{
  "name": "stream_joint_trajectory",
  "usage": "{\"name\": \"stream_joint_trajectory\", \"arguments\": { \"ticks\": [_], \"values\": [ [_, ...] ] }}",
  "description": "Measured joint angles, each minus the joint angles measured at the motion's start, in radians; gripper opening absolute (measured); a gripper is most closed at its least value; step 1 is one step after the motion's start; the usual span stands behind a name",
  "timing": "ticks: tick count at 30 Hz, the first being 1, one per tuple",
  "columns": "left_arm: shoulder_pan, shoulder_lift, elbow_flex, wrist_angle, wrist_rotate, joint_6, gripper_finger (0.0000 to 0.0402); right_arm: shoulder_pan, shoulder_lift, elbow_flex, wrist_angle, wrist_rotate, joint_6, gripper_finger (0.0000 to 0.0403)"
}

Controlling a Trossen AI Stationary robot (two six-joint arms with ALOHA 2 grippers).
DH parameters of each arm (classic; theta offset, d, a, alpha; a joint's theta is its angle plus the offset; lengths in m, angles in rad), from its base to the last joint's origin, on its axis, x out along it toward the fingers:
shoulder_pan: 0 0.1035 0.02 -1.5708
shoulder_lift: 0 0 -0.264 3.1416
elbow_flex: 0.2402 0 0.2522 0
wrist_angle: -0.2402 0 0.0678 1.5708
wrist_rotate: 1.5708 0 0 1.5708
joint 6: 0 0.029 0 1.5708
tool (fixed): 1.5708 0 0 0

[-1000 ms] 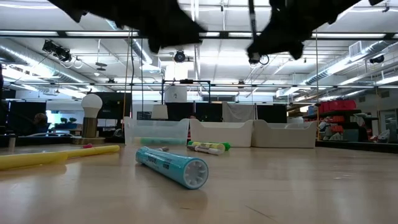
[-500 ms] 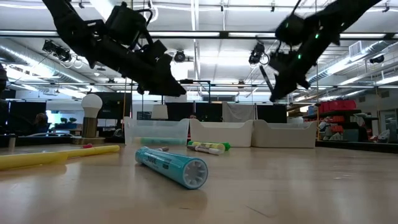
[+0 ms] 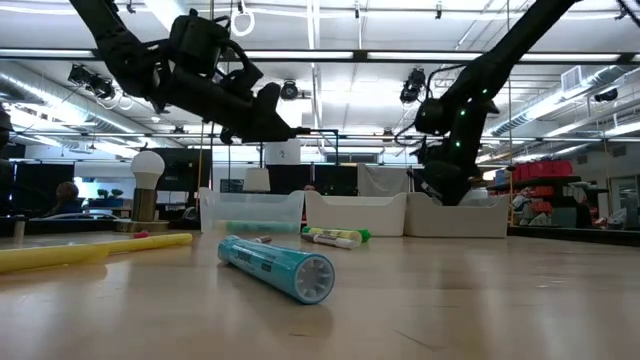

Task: Pick & Place Markers
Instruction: Put the black marker pen into the gray bin, then put the yellow pen into the white bin

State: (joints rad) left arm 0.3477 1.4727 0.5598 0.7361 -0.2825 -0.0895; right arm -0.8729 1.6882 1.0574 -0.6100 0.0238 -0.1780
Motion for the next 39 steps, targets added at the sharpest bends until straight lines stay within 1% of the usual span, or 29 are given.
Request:
{"name": "stream_joint_trajectory", "arguments": {
  "ticks": [5, 9, 15, 20, 22, 25, 32, 35, 39],
  "values": [
    [0.016, 0.0, 0.0, 0.0, -0.001, 0.0, 0.0129, -0.015, 0.051, 0.022, -0.042, 0.031, -0.069, 0.0029],
    [0.012, 0.0, 0.0, 0.0, -0.001, -0.003, 0.0128, -0.027, 0.058, 0.022, -0.07, 0.029, -0.078, 0.0039],
    [-0.012, 0.0, 0.0, 0.0, -0.001, -0.003, 0.0128, -0.057, 0.058, 0.023, -0.146, 0.032, -0.092, 0.0042],
    [-0.032, 0.0, 0.0, 0.002, -0.001, -0.003, 0.0128, -0.075, 0.058, 0.023, -0.128, 0.033, -0.092, 0.0043],
    [-0.039, 0.0, 0.0, 0.008, -0.001, -0.003, 0.0128, -0.077, 0.058, 0.023, -0.124, 0.054, -0.091, 0.0046],
    [-0.057, 0.0, 0.0, 0.014, -0.001, -0.003, 0.0128, -0.08, 0.058, 0.023, -0.124, 0.096, -0.08, 0.0056],
    [-0.117, 0.0, 0.0, 0.013, -0.001, -0.003, 0.0128, -0.079, 0.058, 0.023, -0.1, 0.1, -0.066, 0.008],
    [-0.139, 0.0, 0.0, 0.013, 0.0, -0.003, 0.0128, -0.079, 0.046, 0.023, -0.083, 0.1, -0.061, 0.0081],
    [-0.156, -0.009, 0.0, 0.004, -0.001, -0.003, 0.0128, -0.057, -0.019, 0.023, -0.08, 0.101, -0.003, 0.0071]
  ]
}}
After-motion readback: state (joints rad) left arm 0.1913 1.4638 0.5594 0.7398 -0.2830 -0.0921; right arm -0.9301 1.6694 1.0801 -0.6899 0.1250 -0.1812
